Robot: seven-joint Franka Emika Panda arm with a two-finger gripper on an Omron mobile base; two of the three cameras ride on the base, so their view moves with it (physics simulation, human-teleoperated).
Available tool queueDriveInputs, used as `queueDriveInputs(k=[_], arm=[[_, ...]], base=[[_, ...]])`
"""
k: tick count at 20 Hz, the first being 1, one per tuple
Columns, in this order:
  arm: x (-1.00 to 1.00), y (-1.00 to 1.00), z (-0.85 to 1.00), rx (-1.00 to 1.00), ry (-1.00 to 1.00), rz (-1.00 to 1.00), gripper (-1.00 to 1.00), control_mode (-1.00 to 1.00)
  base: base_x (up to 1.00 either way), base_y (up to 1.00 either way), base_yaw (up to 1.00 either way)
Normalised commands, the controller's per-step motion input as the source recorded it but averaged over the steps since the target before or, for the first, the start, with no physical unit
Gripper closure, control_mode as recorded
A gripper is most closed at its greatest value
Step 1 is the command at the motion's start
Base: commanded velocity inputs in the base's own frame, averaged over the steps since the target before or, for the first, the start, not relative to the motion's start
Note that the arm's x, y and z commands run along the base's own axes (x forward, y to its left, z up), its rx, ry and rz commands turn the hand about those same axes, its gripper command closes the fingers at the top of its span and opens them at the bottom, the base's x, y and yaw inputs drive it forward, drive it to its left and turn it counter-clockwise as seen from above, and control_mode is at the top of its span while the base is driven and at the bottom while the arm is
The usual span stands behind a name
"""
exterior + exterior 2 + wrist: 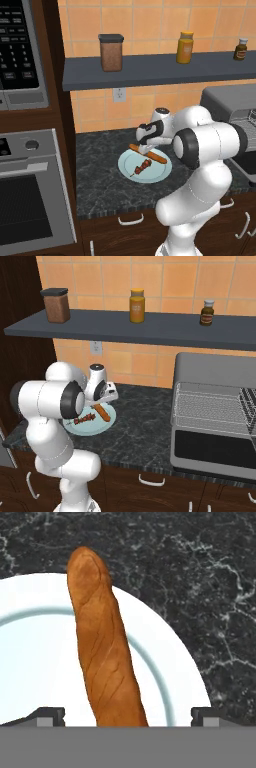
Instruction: Pick up the kebab skewer and baguette bread, and place them inside the toaster oven. Close the toaster oven door and start by setting the timer.
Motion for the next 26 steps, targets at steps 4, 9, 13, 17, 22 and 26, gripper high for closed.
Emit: queueDriveInputs(k=[4, 9, 13, 17, 22, 26], arm=[[0.02, 0.08, -0.16, 0.0, 0.0, 0.0, -1.0, -1.0], [0.02, 0.18, -0.14, 0.0, 0.0, 0.0, -1.0, -1.0], [0.06, 0.03, -0.17, 0.0, 0.0, 0.0, -1.0, -1.0], [0.0, 0.06, -0.18, 0.0, 0.0, 0.0, -1.0, -1.0], [0.0, 0.07, -0.09, 0.0, 0.0, 0.0, 1.0, -1.0], [0.0, 0.0, 0.0, 0.0, 0.0, 0.0, 1.0, -1.0]], base=[[0.0, 0.0, 0.0], [0.0, 0.0, 0.0], [0.0, 0.0, 0.0], [0.0, 0.0, 0.0], [0.0, 0.0, 0.0], [0.0, 0.0, 0.0]])
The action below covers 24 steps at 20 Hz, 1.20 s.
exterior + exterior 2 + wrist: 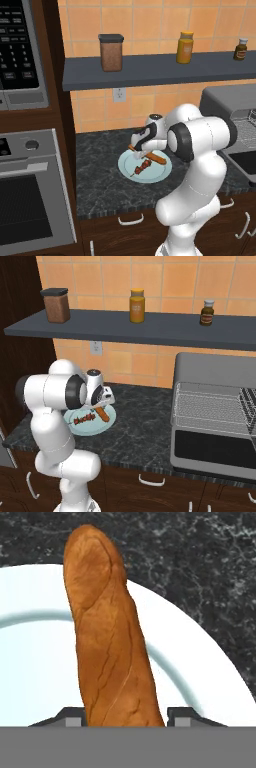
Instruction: Pick up the kebab skewer and baguette bread, and place them inside the toaster oven. Close the toaster oven door and start by setting the timer.
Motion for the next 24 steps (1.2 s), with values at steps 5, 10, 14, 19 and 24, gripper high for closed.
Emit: queueDriveInputs(k=[5, 10, 14, 19, 24], arm=[[0.0, 0.0, 0.31, 0.0, -0.05, 0.01, 1.0, -1.0], [-0.33, -0.32, 0.78, -0.01, -0.04, 0.06, 1.0, -1.0], [-0.7, -0.41, 0.57, -0.07, 0.0, 0.08, 1.0, -1.0], [-0.99, -0.24, 0.63, -0.12, 0.0, 0.1, 1.0, -1.0], [-0.86, -0.11, 0.55, -0.13, 0.0, 0.1, 1.0, -1.0]], base=[[0.0, 0.0, 0.0], [0.0, 0.0, 0.0], [0.0, 0.0, 0.0], [0.0, 0.0, 0.0], [0.0, 0.0, 0.0]])
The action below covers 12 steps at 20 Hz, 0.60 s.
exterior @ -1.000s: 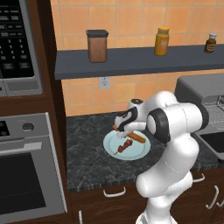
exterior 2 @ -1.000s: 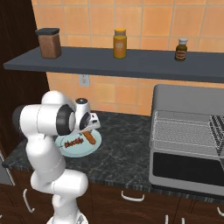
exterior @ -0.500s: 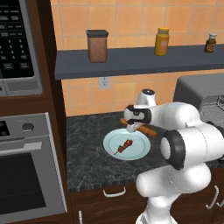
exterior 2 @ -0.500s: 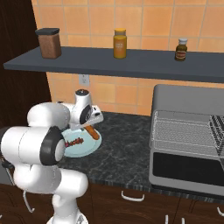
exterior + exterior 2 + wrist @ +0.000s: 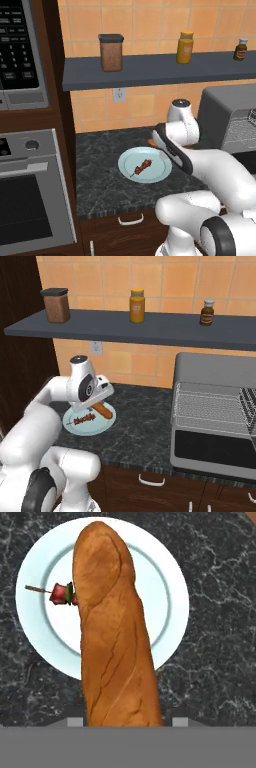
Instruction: Pick up the kebab skewer and baguette bread, and place them inside the toaster oven. Close the toaster oven door and start by setting the timer.
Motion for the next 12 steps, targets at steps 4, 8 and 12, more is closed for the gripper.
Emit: queueDriveInputs(k=[4, 8, 12], arm=[[-0.81, -0.24, 0.55, -0.07, -0.02, 0.09, 1.0, -1.0], [-0.76, -0.23, 0.52, -0.08, -0.02, 0.09, 1.0, -1.0], [-0.47, -0.39, 0.46, -0.04, -0.1, 0.14, 1.0, -1.0]], base=[[0.0, 0.0, 0.0], [0.0, 0.0, 0.0], [0.0, 0.0, 0.0]])
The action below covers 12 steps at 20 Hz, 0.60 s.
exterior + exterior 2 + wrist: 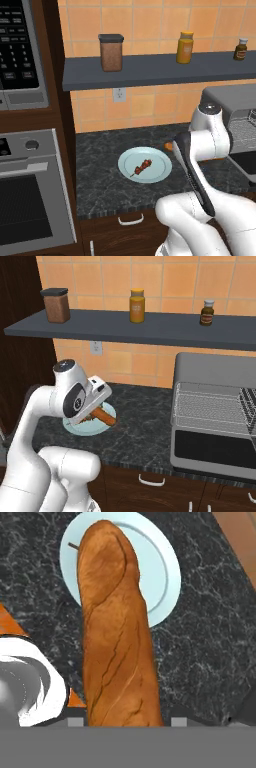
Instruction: Pick up the kebab skewer and baguette bread, and place them inside the toaster oven. Close the toaster oven door and start by setting the timer.
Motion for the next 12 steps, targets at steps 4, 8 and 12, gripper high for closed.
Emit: queueDriveInputs(k=[4, 8, 12], arm=[[-0.38, -0.5, 0.48, 0.0, -0.13, 0.24, 1.0, -1.0], [-0.34, -0.75, 0.46, 0.0, -0.09, 0.24, 1.0, -1.0], [-0.28, -0.81, 0.34, 0.0, -0.08, 0.11, 1.0, -1.0]], base=[[0.0, 0.0, 0.0], [0.0, 0.0, 0.0], [0.0, 0.0, 0.0]])
